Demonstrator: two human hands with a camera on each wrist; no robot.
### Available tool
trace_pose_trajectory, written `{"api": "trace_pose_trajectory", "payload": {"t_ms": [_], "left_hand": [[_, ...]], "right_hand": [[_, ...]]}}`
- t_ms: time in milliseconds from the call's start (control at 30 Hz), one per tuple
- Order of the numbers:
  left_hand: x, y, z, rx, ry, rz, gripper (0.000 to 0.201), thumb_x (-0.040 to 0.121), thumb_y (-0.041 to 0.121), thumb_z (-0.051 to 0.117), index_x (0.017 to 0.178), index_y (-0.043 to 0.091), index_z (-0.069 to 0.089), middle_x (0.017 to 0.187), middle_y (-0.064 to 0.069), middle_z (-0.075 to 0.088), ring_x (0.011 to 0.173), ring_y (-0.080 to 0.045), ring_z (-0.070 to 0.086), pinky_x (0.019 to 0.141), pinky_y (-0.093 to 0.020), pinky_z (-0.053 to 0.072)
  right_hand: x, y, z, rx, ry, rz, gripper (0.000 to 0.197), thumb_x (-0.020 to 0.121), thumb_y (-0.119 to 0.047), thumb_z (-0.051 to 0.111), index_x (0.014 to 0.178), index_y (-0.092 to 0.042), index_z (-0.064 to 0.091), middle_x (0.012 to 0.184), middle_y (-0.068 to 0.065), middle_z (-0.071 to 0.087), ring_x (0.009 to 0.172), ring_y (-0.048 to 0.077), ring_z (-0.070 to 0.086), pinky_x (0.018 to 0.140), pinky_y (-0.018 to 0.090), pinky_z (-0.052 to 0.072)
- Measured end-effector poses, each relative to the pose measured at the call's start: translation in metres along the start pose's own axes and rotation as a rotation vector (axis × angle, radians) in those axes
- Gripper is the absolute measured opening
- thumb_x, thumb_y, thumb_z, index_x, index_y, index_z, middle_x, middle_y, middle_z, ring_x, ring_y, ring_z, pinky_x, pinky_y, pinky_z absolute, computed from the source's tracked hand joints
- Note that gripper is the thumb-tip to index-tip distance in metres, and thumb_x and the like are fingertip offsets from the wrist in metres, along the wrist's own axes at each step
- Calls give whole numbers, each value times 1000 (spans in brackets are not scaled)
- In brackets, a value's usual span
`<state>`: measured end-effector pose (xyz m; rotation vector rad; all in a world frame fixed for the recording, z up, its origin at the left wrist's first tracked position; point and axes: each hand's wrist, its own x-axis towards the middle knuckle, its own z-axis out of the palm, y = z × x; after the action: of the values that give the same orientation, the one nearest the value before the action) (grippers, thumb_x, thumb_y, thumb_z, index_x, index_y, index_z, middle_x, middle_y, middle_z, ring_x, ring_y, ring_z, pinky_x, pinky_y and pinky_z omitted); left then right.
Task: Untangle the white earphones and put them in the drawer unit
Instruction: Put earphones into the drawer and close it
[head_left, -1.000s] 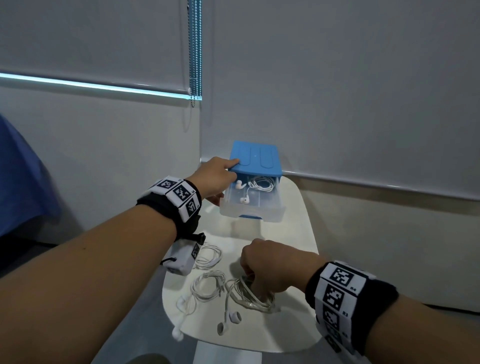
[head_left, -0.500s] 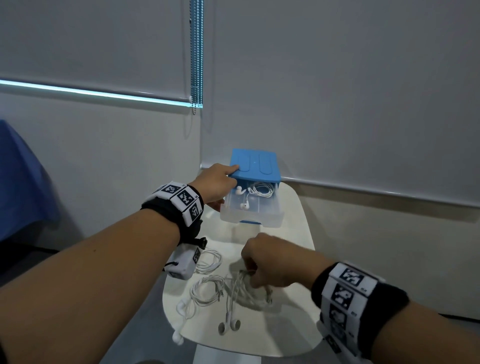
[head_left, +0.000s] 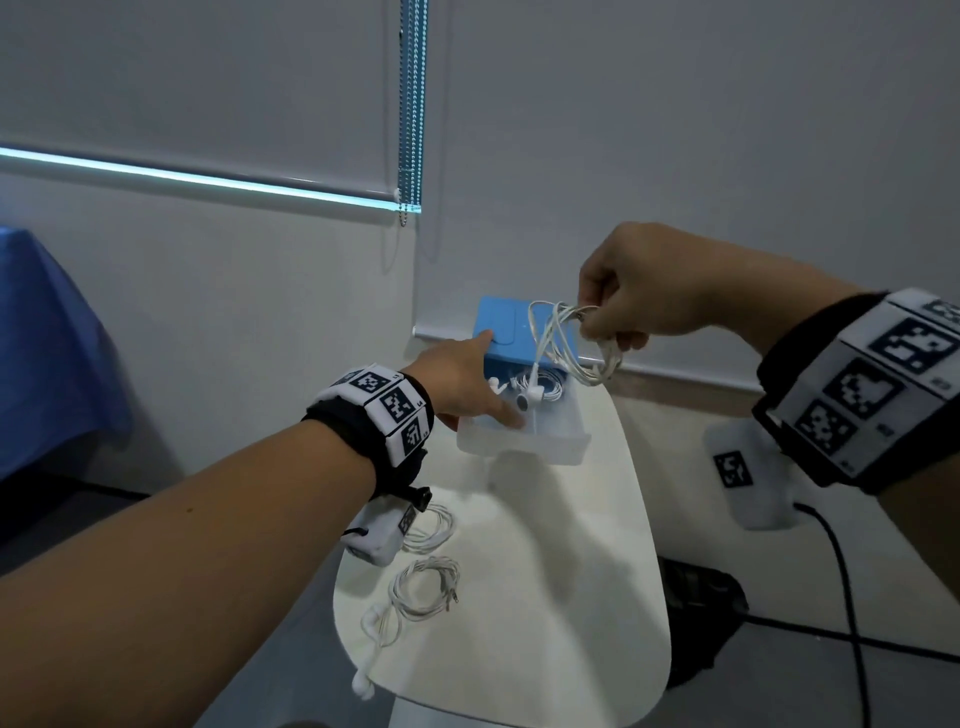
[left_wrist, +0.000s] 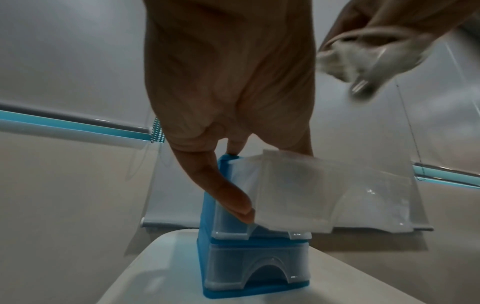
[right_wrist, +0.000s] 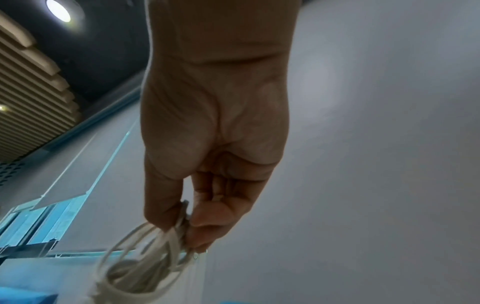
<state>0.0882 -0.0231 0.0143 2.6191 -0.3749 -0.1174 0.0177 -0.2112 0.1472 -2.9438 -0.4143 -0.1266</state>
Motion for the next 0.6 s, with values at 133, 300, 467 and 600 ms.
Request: {"api": "trace_pose_trajectory", "payload": {"t_ms": [133,300,467,600], "left_hand": [[-1,1,2,49,25,32,114,72,45,91,161,22,24,139,-9,51,91,-23,68,62,-31,62],[-1,-4,-1,58,37,66,95,83,39,83,159,20,29,135,-8,57,95,-24,65,80,-35,59],[-7,-3,-7,-72,-12,45,107,84,34,84,165,25,16,129,-1,50,84,-17,69,68,-29,63],[-9,1,-10,-86,-31,22,102,87,30,81,165,25,16,114,0,49,80,-22,73,77,-38,65]], "right_hand": [[16,4,22,40,14,86,7,82,-10,72,75,-11,69,56,0,72,45,5,61,59,22,47],[35,12,61,70,11,170,10,82,-12,71,79,-4,76,63,3,75,55,10,63,58,22,51],[47,10,102,-91,-24,169,17,83,-20,74,94,-8,68,91,8,67,81,22,63,67,34,54],[47,5,118,-216,-33,132,19,85,-20,71,89,-17,52,83,1,49,66,15,49,62,32,43]]}}
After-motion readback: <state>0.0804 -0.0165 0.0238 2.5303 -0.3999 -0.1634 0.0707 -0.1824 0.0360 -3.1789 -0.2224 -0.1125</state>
